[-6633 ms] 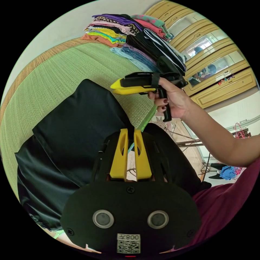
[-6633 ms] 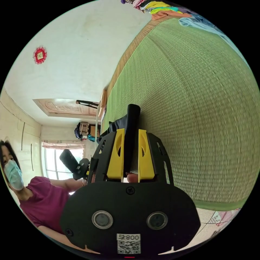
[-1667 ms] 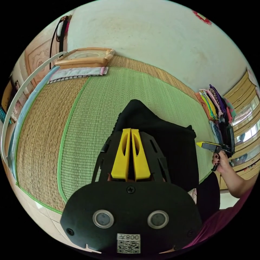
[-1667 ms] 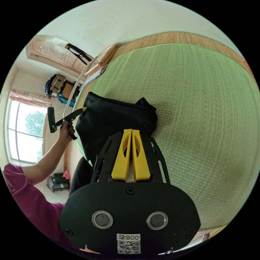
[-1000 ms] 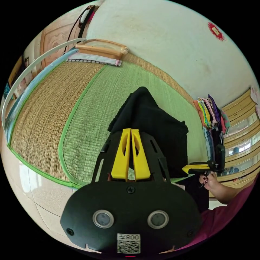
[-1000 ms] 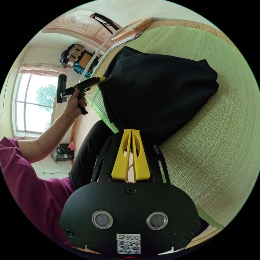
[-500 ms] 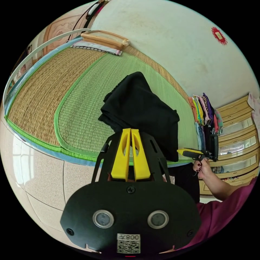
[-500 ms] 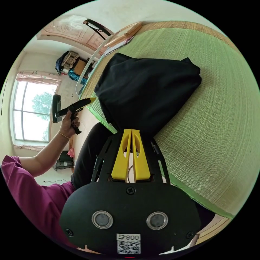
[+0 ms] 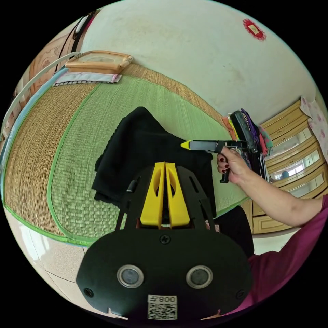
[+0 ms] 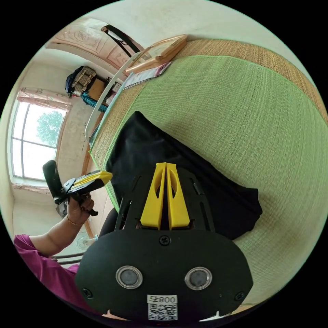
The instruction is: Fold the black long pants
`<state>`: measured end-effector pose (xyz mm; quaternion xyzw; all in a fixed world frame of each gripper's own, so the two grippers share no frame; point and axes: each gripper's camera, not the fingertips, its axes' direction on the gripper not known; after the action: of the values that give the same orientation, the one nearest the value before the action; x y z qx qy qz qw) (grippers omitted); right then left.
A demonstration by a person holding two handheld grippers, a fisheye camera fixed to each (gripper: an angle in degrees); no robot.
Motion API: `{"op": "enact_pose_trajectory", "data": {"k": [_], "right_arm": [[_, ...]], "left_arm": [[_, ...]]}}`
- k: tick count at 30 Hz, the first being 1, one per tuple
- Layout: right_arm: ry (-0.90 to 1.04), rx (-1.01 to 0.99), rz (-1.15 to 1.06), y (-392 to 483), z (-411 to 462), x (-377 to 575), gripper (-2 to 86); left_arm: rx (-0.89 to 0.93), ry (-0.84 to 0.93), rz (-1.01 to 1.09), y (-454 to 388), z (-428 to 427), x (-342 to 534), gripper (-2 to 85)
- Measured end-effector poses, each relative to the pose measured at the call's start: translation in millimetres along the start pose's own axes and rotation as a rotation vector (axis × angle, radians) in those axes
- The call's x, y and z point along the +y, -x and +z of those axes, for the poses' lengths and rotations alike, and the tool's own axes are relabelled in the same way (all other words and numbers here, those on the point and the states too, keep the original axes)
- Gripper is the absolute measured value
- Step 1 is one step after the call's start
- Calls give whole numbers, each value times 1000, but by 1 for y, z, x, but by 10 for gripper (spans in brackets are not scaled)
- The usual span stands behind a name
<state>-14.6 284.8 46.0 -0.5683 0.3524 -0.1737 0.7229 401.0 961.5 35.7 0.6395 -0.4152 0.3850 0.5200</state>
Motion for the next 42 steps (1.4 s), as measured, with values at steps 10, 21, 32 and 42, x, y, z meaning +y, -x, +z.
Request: {"op": "enact_pose_trajectory", "data": {"k": [10,21,32,42], "right_arm": [[-61,-138,87,-40,16,9,0],[-186,-231,134,-48,-9,29,0],[-7,-147,32,6,52,-20,0],[-140,-82,-16,4,-17,62,0]], "left_arm": [[-84,-1,-42,39,42,-75,0],[23,-77,-81,36,14,-41,1],[-22,-30,-122,22,-16,50,1],[-61,-47,-141,6,-46,111,1]]}}
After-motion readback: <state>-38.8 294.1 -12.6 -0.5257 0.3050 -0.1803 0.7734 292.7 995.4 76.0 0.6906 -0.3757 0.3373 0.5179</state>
